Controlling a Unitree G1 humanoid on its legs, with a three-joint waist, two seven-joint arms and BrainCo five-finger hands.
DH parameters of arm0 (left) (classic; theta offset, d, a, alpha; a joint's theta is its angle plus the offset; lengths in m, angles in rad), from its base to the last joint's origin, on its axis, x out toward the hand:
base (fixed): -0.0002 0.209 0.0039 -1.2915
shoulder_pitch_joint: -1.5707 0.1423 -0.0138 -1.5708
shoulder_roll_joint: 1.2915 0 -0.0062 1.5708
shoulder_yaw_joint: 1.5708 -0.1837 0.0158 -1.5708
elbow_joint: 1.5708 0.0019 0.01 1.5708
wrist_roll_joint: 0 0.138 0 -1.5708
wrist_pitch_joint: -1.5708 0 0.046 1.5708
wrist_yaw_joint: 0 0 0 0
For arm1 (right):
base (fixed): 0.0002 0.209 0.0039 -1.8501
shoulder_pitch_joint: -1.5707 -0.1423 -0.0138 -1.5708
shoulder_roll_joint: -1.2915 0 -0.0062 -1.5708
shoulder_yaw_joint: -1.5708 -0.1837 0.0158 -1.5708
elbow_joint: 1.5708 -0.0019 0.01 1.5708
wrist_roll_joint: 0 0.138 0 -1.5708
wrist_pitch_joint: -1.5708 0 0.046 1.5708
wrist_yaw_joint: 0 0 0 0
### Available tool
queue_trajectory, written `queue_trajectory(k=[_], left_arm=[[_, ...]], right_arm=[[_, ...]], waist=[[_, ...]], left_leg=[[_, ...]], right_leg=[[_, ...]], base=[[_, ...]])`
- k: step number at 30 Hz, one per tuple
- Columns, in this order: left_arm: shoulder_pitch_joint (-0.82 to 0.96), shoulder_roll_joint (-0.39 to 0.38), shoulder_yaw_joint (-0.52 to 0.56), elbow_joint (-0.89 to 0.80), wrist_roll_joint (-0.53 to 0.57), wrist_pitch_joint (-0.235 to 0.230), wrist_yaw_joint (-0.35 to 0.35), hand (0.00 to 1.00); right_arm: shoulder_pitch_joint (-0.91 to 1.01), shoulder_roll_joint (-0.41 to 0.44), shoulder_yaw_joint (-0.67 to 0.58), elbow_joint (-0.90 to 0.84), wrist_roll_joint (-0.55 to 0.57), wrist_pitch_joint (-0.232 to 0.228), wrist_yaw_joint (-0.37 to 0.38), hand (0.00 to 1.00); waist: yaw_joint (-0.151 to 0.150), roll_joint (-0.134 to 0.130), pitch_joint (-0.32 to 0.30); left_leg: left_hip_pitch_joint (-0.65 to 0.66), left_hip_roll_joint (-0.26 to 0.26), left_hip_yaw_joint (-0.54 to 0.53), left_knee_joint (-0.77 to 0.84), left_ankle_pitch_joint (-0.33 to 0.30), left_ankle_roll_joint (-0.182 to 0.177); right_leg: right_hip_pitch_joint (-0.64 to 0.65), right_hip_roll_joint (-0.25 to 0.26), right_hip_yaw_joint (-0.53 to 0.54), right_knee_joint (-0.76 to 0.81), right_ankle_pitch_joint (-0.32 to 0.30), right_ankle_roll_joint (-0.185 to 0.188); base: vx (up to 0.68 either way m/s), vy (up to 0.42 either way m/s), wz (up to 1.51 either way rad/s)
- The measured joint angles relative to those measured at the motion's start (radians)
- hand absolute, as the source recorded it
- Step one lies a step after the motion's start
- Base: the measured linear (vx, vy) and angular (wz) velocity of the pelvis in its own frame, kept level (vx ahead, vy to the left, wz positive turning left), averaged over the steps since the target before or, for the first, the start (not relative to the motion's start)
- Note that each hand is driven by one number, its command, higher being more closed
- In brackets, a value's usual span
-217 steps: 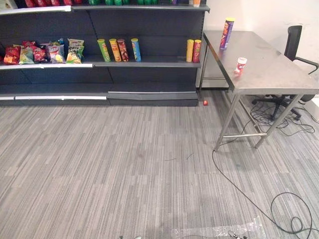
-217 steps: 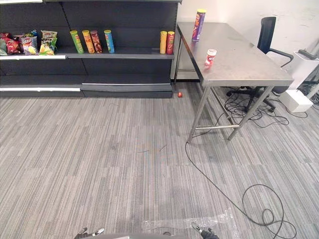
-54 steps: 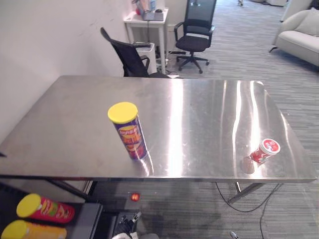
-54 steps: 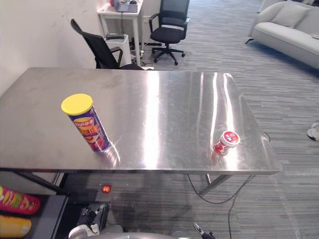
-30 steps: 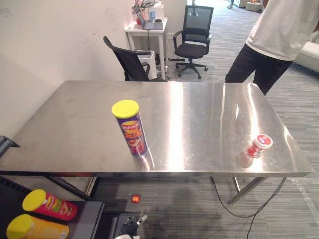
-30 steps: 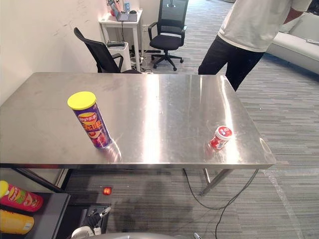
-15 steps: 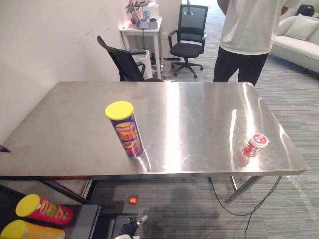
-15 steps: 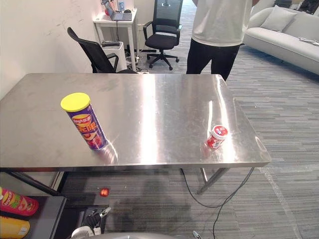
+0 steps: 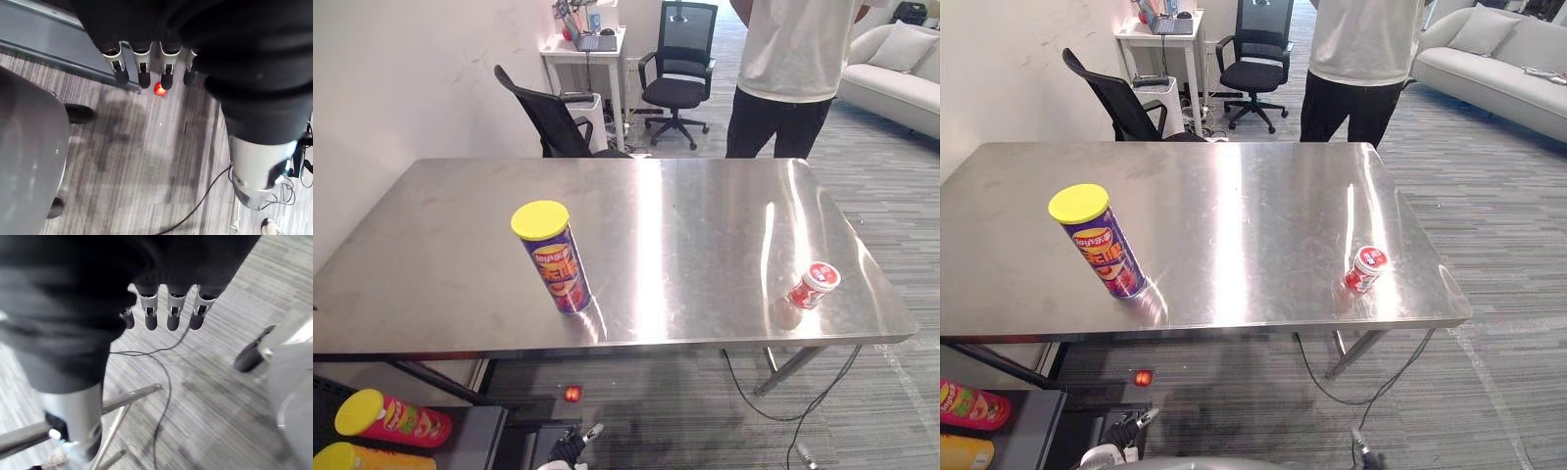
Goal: Put the gum and the chips on the shelf.
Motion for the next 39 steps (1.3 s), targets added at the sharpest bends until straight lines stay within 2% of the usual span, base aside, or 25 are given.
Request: queue_trajectory(k=[1,4,6,7,9,15,17,23,31,35,39], left_arm=[[0.001,-0.003,-0.001,-0.005,0.000,0.002,-0.002,0.00],[0.000,-0.002,-0.001,-0.018,0.001,0.017,-0.006,0.00],[0.012,0.005,-0.003,-0.042,0.002,0.020,-0.008,0.00],[0.021,0.018,-0.006,-0.053,0.004,0.019,-0.012,0.00],[0.020,0.019,-0.014,-0.053,0.028,0.019,-0.013,0.00],[0.021,0.019,-0.050,-0.055,0.063,0.018,-0.020,0.00],[0.025,0.019,-0.054,-0.055,0.070,0.017,-0.021,0.00],[0.028,0.018,-0.062,-0.062,0.069,0.012,-0.020,0.00],[0.029,0.006,-0.082,-0.061,0.070,0.012,-0.017,0.00],[0.030,0.006,-0.081,-0.068,0.071,0.011,-0.014,0.00],[0.034,0.006,-0.081,-0.073,0.071,0.010,-0.012,0.00]], right_arm=[[0.009,-0.024,-0.003,-0.184,-0.002,0.001,-0.014,0.00],[0.018,-0.090,0.002,-0.544,-0.061,-0.014,-0.034,0.00],[0.006,-0.097,-0.013,-0.638,-0.108,-0.030,-0.036,0.00],[-0.008,-0.086,-0.033,-0.624,-0.138,-0.021,-0.048,0.00],[-0.020,-0.085,-0.037,-0.604,-0.159,-0.020,-0.056,0.00],[-0.035,-0.092,-0.047,-0.606,-0.218,-0.015,-0.074,0.00],[-0.046,-0.093,-0.053,-0.614,-0.227,-0.015,-0.077,0.00],[-0.072,-0.139,-0.053,-0.641,-0.255,-0.019,-0.083,0.00],[-0.126,-0.204,-0.080,-0.650,-0.256,-0.024,-0.116,0.00],[-0.166,-0.251,-0.115,-0.650,-0.290,-0.025,-0.146,0.00],[-0.187,-0.254,-0.116,-0.651,-0.320,-0.029,-0.149,0.00]], waist=[[-0.002,0.005,-0.003],[-0.003,0.002,-0.006],[-0.002,-0.017,-0.015],[-0.002,-0.030,-0.022],[-0.003,-0.032,-0.024],[-0.013,-0.020,-0.026],[-0.028,-0.019,-0.027],[-0.029,-0.007,-0.026],[-0.032,0.013,-0.029],[-0.030,0.011,-0.027],[-0.030,0.010,-0.027]], left_leg=[[-0.014,-0.001,0.007,0.000,-0.002,0.004],[-0.025,-0.004,0.009,0.005,-0.002,0.007],[-0.022,0.001,0.009,0.007,-0.002,0.006],[-0.020,0.005,0.008,0.007,-0.002,0.006],[-0.014,0.007,0.008,0.007,-0.002,0.006],[-0.011,0.003,-0.014,0.007,-0.002,0.007],[-0.013,0.003,-0.023,0.007,-0.002,0.007],[-0.035,-0.014,-0.045,0.001,0.009,0.023],[-0.064,-0.030,-0.088,0.000,0.041,0.024],[-0.084,-0.035,-0.108,0.000,0.054,0.029],[-0.084,-0.038,-0.107,0.000,0.054,0.029]], right_leg=[[-0.025,-0.003,0.007,0.001,0.002,0.002],[-0.033,-0.003,0.009,0.002,0.008,0.007],[-0.029,0.004,0.000,0.002,0.008,0.007],[-0.028,0.007,-0.007,0.006,0.008,0.007],[-0.028,0.008,-0.015,0.019,0.008,0.007],[-0.031,-0.006,-0.043,0.046,0.008,0.007],[-0.031,-0.011,-0.056,0.056,0.008,0.007],[-0.047,-0.021,-0.063,0.053,0.008,0.007],[-0.053,-0.029,-0.108,0.045,0.007,0.008],[-0.051,-0.030,-0.135,0.032,0.012,0.013],[-0.050,-0.033,-0.135,0.031,0.012,0.014]], base=[[-0.01,0.006,-0.17],[0.06,0.008,-0.04],[0.09,-0.026,0.03],[0.10,-0.046,0.05],[0.07,-0.031,0.03],[0.00,-0.007,0.07],[-0.05,-0.001,0.18],[-0.10,-0.020,0.04],[-0.09,-0.015,0.16],[-0.02,-0.015,0.23],[0.02,-0.001,0.00]])
